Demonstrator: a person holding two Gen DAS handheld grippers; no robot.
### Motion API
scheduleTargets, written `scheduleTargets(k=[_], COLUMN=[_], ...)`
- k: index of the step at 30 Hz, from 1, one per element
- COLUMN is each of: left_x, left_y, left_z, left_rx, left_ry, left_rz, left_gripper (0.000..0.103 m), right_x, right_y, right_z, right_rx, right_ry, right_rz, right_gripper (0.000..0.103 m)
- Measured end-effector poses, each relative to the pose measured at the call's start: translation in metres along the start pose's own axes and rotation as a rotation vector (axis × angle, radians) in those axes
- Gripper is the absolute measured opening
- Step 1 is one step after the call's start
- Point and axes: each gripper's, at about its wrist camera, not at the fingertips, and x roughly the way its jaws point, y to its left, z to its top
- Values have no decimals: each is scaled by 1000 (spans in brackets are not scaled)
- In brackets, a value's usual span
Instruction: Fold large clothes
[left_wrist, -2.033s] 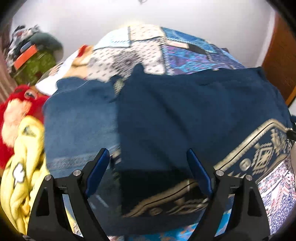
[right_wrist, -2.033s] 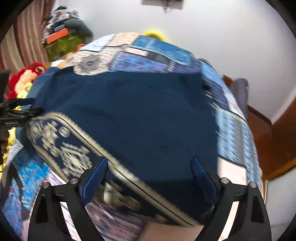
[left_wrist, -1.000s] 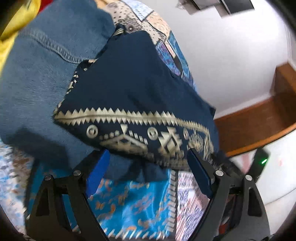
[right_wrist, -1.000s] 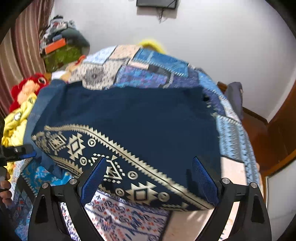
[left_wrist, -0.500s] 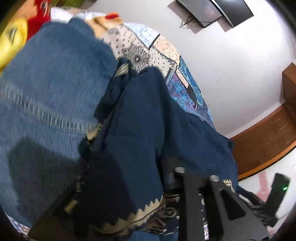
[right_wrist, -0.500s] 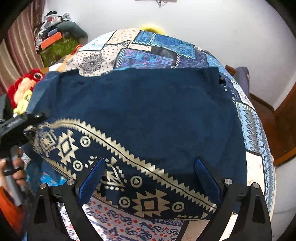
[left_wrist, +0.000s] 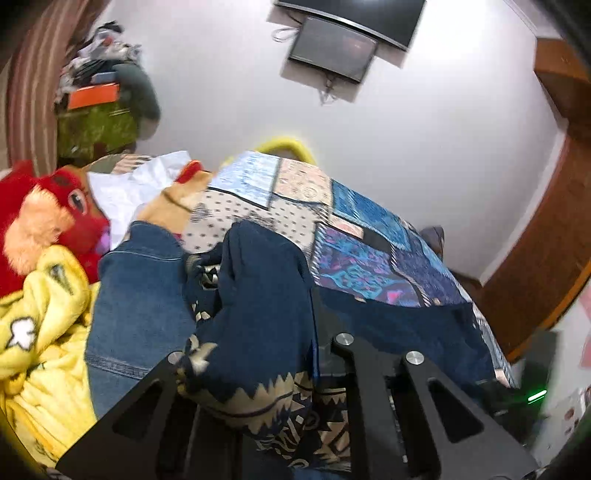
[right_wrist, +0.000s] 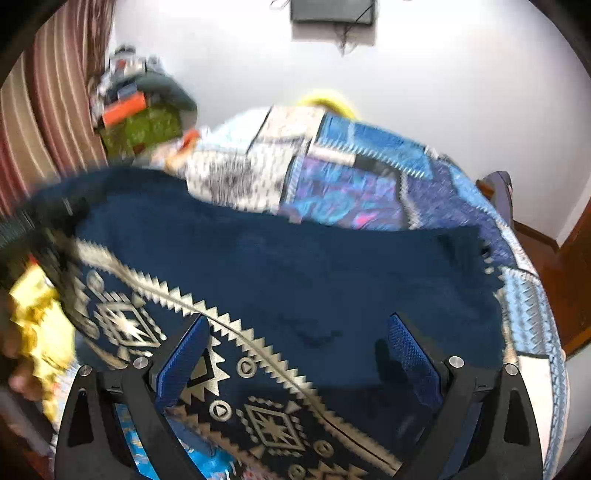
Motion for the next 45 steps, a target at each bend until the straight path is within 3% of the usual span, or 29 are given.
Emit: scheduleTargets(k=[5,8,10,15,17,20,25,27,29,30,31,33,37,40,45], left_x=[-3,-6,-7,2,9,25,43,36,24,16,8,-11,-47,-64,-57], left_y=[-29,-64,-97,-187,-213,-237,-243,-243,-242,-241,-240,-237,-221,-194,-147], left_z=[-10,-5,-6,-36,-57,-93,-126,-125,-123,-124,-125,-127,-118,-97,-49], left_rx=[100,163,234,429,504,590,627,635,645,653,666,713,761,718,593], left_ry=[-7,-11,-14,34,93,254,446,454,472,482,479,452,329,244,152], left_rz=[-5,-48,-75,-176,-218,-283,-337,-356,-404,-424,-433,-433,-344,-296,-165], left_gripper=[10,10,10,10,10,10,11,20,40,56,62,62,68,82,89], right_x=[20,3,-25,-90,-113,-140,-164,-171,-177,-178,-181,-181,-190,-192,-171], right_y=[-8,-31,-58,-136,-169,-204,-232,-235,-239,-238,-237,-238,-226,-209,-174], right_z=[-17,-18,-26,-53,-66,-84,-106,-112,-115,-115,-115,-114,-104,-90,-53], right_rx=[53,36,82,216,276,324,364,364,354,351,344,328,297,261,177], right_ry=[88,183,155,73,54,33,22,22,18,16,13,6,-26,-64,-103], right_rz=[100,213,240,144,77,21,-27,-39,-48,-50,-50,-47,-21,6,55], right_gripper=[98,97,97,98,98,98,98,98,98,98,98,98,98,98,98])
